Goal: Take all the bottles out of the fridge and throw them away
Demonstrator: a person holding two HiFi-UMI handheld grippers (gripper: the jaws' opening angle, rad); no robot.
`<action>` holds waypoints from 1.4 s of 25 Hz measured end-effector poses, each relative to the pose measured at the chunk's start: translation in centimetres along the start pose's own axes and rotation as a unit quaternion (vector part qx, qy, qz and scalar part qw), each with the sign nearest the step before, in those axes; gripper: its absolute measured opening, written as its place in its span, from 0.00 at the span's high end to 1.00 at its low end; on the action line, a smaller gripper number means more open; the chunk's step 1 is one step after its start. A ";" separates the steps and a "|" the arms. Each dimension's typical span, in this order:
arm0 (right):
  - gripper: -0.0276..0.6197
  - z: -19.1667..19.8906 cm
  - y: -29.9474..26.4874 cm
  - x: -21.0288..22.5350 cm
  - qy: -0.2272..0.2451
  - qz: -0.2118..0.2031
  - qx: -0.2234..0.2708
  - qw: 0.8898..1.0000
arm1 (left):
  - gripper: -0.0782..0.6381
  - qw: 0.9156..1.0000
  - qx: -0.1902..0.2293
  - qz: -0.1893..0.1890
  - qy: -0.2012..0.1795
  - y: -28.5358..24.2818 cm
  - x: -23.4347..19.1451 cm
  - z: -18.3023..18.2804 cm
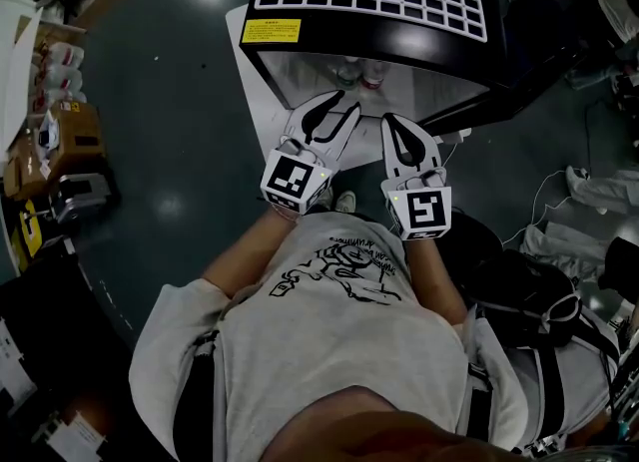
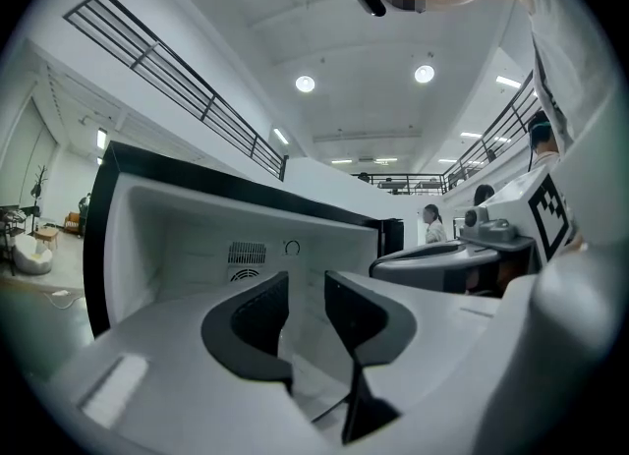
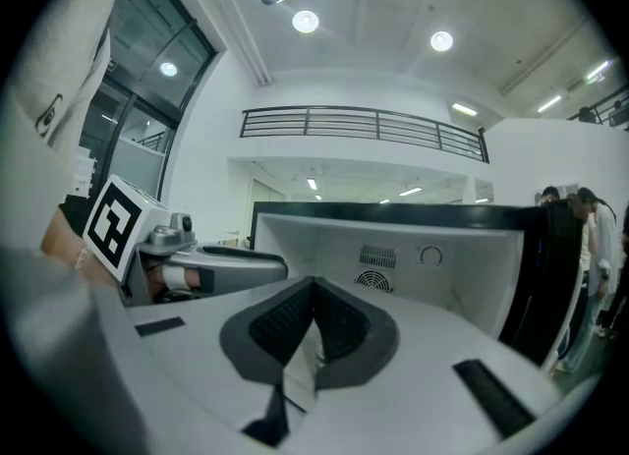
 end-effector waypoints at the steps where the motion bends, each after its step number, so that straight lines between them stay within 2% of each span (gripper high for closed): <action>1: 0.94 0.1 -0.1 0.0 -0.001 0.000 -0.001 1.000 | 0.75 1.000 -0.001 -0.001 0.001 -0.1 -0.1 0.1; 24: 0.94 2.4 -3.6 1.8 0.014 0.012 -0.008 1.000 | 0.71 1.000 -0.024 -0.015 -0.002 -3.4 -2.2 4.3; 35: 0.94 4.1 -5.4 3.0 0.024 0.015 -0.016 0.999 | 0.70 0.998 -0.053 -0.031 0.016 -6.1 -3.3 7.2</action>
Point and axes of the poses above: the fingertips, and each gripper's own axes: y backward along the fingers, x to its right, z out of its underside, the point moved 6 cm from there along y, backward along the fingers, and after that the axes turned 13 degrees about -y, right-handed, at the moved point
